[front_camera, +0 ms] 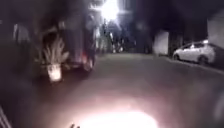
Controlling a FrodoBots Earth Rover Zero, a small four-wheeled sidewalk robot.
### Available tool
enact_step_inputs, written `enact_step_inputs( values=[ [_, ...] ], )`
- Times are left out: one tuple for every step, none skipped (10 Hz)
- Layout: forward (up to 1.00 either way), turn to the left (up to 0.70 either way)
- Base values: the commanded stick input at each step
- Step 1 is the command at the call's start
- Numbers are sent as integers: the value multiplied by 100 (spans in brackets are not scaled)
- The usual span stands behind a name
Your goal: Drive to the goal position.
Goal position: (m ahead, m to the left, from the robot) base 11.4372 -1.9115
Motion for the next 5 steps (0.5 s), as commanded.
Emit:
enact_step_inputs(
  values=[
    [100, -19],
    [100, -27],
    [100, -14],
    [100, 0],
    [100, 0]
  ],
)
